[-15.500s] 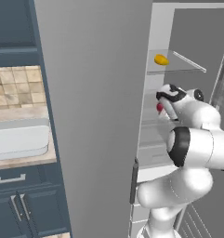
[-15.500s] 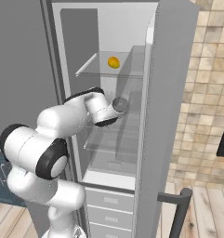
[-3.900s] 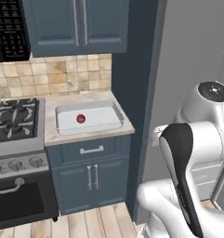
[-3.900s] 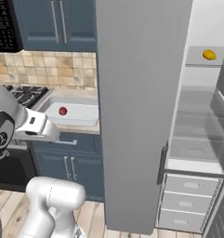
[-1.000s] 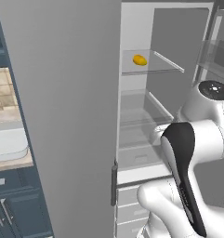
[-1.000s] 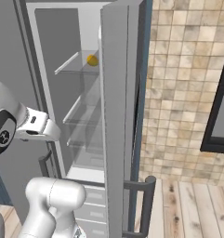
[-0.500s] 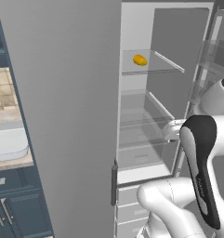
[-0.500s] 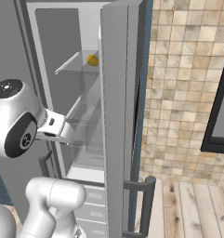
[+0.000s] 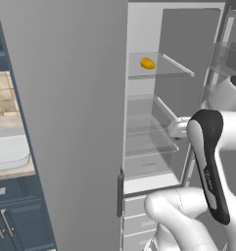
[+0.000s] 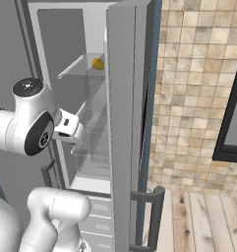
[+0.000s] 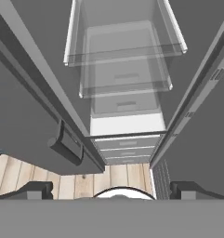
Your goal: Pick the mango and apple from the fridge and place them inside the tupperware on the counter.
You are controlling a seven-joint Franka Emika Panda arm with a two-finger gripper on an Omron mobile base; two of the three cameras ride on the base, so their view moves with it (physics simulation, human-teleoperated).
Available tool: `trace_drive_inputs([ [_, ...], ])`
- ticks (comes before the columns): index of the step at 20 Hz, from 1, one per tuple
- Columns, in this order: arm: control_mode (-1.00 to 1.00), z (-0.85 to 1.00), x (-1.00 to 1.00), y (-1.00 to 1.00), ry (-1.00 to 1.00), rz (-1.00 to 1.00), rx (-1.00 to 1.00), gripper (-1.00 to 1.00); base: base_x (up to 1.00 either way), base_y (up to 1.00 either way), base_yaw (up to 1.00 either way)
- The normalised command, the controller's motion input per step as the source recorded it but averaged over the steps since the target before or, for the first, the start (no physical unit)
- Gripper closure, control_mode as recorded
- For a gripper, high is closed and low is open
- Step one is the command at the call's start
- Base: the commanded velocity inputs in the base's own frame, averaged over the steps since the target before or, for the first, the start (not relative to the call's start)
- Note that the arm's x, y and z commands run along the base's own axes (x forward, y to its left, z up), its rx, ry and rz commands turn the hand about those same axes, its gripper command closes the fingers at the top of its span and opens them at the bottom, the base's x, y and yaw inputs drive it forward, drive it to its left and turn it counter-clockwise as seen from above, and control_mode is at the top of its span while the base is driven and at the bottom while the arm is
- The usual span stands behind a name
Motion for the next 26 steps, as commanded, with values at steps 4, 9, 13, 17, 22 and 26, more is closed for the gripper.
trace_drive_inputs([
  [4, -1.0, 0.06, 0.4, 0.0, 0.0, 0.0, 0.0, -1.0, 0.0, 0.0, 0.0],
  [9, -1.0, 0.24, 0.43, 0.0, 0.0, 0.0, 0.0, -1.0, 0.0, 0.0, 0.0],
  [13, -1.0, 0.31, 0.47, 0.0, 0.0, 0.0, 0.0, -1.0, 0.0, 0.0, 0.0],
  [17, -1.0, 0.27, 0.54, 0.0, 0.0, 0.0, 0.0, -1.0, 0.0, 0.0, 0.0],
  [22, -1.0, 0.05, 0.59, 0.01, 0.0, 0.0, 0.0, -1.0, 0.0, 0.0, 0.0],
  [26, -1.0, 0.0, 0.36, 0.0, 0.0, 0.02, -0.04, -1.0, 0.0, 0.0, 0.0],
])
